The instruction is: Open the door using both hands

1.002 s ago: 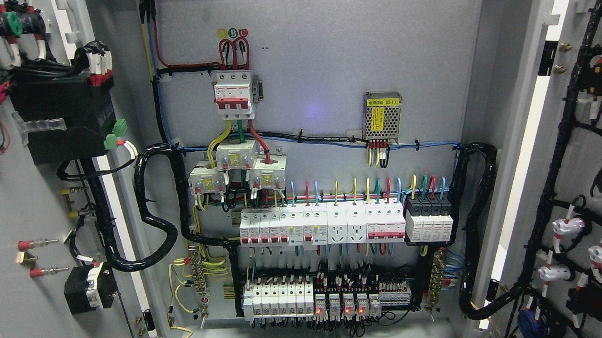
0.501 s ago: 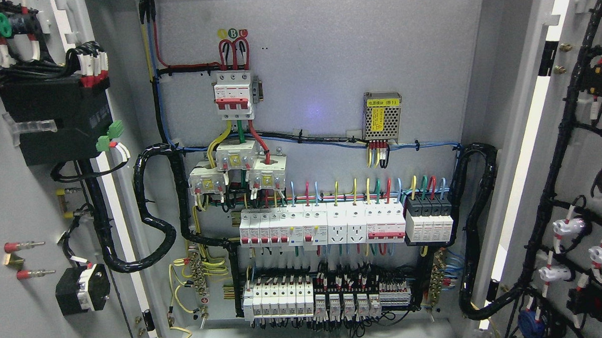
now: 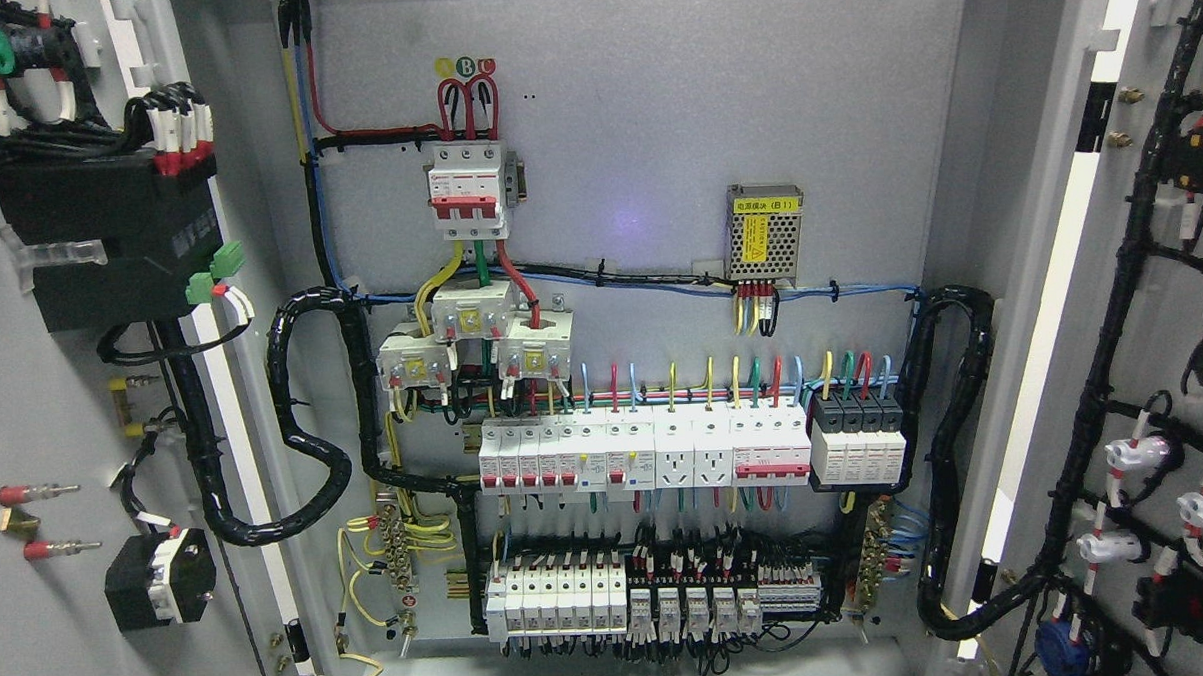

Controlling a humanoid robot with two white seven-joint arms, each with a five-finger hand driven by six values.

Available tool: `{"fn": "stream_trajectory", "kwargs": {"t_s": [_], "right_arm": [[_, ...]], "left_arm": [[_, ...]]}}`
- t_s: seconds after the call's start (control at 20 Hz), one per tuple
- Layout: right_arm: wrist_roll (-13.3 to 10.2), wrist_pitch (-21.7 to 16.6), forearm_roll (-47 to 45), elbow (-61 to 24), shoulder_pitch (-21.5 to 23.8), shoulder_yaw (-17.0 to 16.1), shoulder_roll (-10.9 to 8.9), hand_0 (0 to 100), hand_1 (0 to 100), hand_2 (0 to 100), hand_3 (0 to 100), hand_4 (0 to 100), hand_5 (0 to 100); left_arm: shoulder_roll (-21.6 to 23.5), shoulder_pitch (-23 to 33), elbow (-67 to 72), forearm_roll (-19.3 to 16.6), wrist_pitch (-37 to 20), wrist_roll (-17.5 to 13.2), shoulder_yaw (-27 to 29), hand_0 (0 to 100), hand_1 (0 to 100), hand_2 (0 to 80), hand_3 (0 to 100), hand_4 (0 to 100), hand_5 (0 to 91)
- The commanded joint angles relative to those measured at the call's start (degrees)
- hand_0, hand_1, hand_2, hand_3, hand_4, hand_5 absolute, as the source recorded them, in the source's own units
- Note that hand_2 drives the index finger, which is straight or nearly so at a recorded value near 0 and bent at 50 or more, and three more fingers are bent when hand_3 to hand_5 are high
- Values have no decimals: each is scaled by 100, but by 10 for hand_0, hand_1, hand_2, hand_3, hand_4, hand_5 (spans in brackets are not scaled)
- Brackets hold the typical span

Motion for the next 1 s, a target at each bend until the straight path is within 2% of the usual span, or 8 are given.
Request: {"fn": "stream_trajectory", "kwargs": {"t_s": [0.0,0.2,0.3,0.45,0.55,0.65,0.8,0.95], "right_arm": [[37,-42,-25,-255,802,-823,-169,0,0,0,0,0,0],[37,-69,-25,-808,1435,-1710,-669,0,0,0,0,0,0],[37,-165,-17,-1421,2066,-2255,-837,0,0,0,0,0,0],[-16,-489,-16,-2021,2771,-2617,-1302,0,0,0,0,0,0],[-234,-1137,-16,-2355,3446,-3020,-1636,0,0,0,0,0,0],[-437,-2059,-25,-2523,4036,-3364,-1970,0,0,0,0,0,0],[-447,-3562,-43,-2725,4932,-3996,-2077,0,0,0,0,0,0],[-455,-4679,-78,-2962,5452,-4392,-2112,0,0,0,0,0,0]], "left_arm": [[0,158,0,0,-1,4,8,0,0,0,0,0,0],[0,158,0,0,-1,-4,-1,0,0,0,0,0,0],[0,158,0,0,-1,4,-1,0,0,0,0,0,0],[0,158,0,0,-1,4,-1,0,0,0,0,0,0],[0,158,0,0,-1,4,-1,0,0,0,0,0,0],[0,158,0,0,-1,4,-1,0,0,0,0,0,0],[0,158,0,0,-1,4,8,0,0,0,0,0,0],[0,158,0,0,-1,4,-1,0,0,0,0,0,0]]}}
